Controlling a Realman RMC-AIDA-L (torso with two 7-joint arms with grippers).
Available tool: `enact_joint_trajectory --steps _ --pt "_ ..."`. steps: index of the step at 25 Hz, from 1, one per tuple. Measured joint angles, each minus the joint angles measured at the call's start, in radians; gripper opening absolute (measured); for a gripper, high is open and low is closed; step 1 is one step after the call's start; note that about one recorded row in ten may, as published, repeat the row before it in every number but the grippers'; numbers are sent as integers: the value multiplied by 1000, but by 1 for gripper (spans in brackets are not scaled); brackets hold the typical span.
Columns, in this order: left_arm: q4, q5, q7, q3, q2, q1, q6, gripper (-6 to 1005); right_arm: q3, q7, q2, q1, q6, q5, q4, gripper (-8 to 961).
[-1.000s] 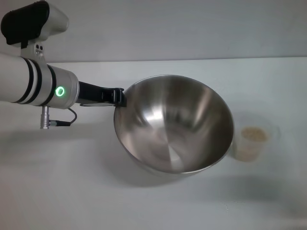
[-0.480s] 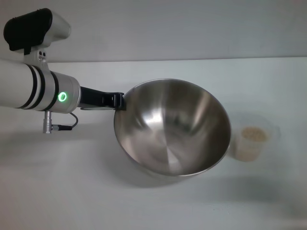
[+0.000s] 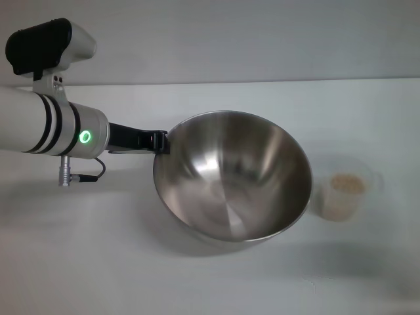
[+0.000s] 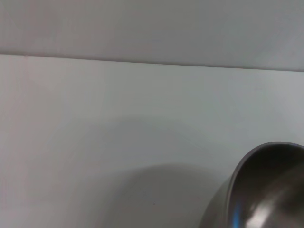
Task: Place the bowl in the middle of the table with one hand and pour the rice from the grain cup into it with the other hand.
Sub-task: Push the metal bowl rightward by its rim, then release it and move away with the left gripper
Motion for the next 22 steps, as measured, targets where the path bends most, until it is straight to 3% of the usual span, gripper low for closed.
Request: enact_joint_trajectory --steps 22 --pt "5 -9 33 -6 4 6 17 86 -2 0 0 0 -6 -2 6 568"
